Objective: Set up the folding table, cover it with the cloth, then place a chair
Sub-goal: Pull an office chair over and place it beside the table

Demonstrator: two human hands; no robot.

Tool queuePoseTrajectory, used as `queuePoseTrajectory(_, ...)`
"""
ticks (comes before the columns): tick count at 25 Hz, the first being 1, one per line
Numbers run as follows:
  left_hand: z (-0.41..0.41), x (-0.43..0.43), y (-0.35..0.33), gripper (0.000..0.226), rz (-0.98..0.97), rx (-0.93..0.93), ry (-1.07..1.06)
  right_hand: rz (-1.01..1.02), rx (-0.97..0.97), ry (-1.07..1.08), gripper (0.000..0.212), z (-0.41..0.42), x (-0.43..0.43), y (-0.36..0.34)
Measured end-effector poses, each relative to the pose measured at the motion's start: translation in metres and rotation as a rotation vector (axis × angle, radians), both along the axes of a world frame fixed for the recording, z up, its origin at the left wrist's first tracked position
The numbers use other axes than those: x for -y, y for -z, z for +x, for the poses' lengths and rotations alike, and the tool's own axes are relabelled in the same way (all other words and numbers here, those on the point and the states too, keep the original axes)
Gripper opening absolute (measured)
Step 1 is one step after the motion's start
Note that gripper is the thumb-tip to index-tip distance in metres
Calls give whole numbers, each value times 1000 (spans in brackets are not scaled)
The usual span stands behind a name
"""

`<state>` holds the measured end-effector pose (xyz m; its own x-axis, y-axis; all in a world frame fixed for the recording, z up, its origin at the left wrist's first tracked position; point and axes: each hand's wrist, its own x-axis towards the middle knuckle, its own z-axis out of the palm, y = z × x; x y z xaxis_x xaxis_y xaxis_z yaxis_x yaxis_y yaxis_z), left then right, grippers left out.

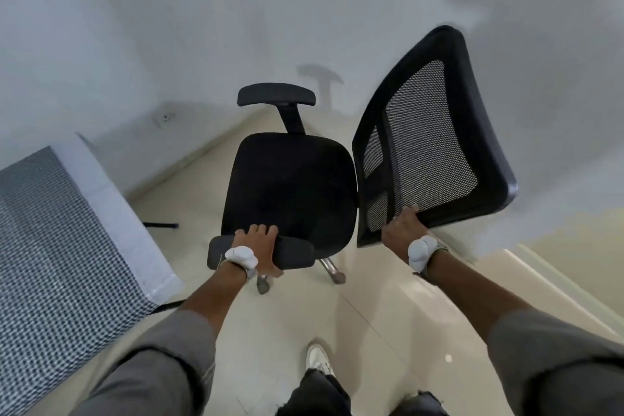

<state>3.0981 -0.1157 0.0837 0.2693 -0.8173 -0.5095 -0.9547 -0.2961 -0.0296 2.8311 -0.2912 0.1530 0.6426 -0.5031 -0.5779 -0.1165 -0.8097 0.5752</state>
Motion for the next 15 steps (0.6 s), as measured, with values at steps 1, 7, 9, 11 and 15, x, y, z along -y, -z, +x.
queuePoseTrajectory(1, 11, -4, 0, 90, 0, -7, -50, -1, 17, -39, 33, 17, 6, 3)
queuePoseTrajectory(7, 48, -10, 9, 97, -4, 3, -196, -88, 87, -101, 35, 83, 46, 18)
queuePoseTrajectory(9, 60, -8, 13, 98, -12, 19, -221, -78, 109, -129, 36, 105, 59, 20)
queuePoseTrajectory(11, 68, -5, 17, 100, -28, 20, -259, -61, 129, -197, 35, 125, 76, 20)
queuePoseTrajectory(15, 72, 14, 16, 100, -46, 27, -341, -79, 159, -341, 36, 159, 122, 13)
